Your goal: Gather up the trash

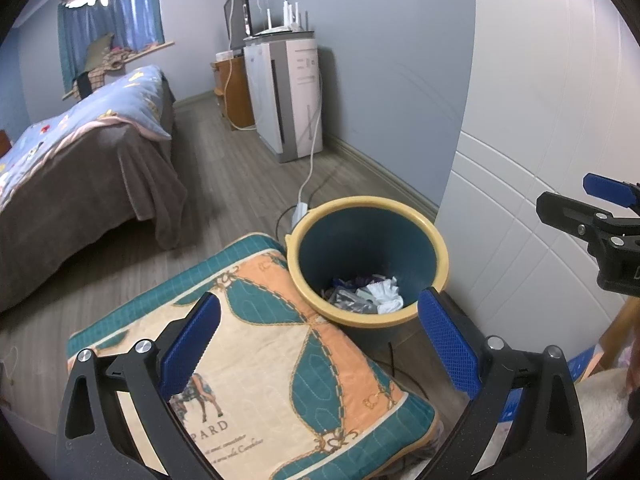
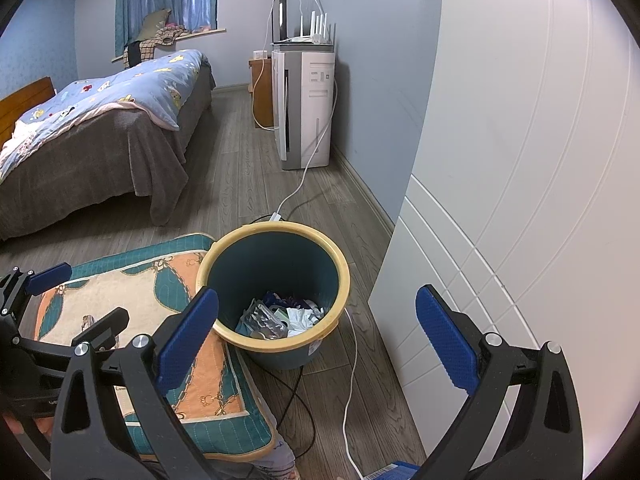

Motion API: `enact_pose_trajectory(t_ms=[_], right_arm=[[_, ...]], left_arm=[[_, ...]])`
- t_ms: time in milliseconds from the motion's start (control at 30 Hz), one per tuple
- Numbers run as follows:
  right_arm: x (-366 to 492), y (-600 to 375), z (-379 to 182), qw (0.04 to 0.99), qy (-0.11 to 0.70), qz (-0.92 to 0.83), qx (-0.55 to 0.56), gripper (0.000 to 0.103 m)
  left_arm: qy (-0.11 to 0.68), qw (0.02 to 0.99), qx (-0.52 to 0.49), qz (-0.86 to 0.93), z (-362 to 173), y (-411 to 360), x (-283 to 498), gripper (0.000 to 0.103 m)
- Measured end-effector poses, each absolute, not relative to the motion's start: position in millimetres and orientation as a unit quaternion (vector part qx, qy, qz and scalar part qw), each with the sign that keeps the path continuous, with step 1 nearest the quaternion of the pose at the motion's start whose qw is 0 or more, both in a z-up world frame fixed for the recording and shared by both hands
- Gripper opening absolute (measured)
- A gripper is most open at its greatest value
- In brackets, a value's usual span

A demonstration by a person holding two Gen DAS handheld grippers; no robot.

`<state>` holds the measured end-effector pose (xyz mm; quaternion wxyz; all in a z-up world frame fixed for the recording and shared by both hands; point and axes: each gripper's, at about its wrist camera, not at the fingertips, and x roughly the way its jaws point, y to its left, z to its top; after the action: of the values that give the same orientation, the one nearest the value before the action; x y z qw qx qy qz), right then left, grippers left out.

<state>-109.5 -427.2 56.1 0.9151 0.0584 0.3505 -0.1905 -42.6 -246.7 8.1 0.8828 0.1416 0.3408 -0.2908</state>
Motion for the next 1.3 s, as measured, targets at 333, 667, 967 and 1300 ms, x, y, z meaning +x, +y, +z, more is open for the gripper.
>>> enact_pose_trajectory(t_ms=[333, 667, 967, 1300], right_arm=[[-109.2, -428.0, 56.4, 0.915, 0.351, -0.19, 0.058, 0.097], [-109.3, -428.2, 56.9, 0.915, 0.351, -0.19, 0.058, 0.097], [-108.8, -428.4, 56.9, 0.915, 0.351, -0.19, 0.058, 0.097], [-109.5, -432.7, 53.3, 0.912, 0.357, -0.19, 0.068, 0.097]], left_arm=[[0.341, 0.882, 0.142, -0.292, 6.8, -246.2, -43.7, 0.098], [0.342, 0.882, 0.143, -0.291, 7.2, -246.9, -43.8, 0.098], [0.34, 0.881, 0.142, -0.297, 6.3, -246.9, -45.0, 0.098], [0.353, 0.882, 0.158, -0.27, 2.9, -245.4, -42.0, 0.098]])
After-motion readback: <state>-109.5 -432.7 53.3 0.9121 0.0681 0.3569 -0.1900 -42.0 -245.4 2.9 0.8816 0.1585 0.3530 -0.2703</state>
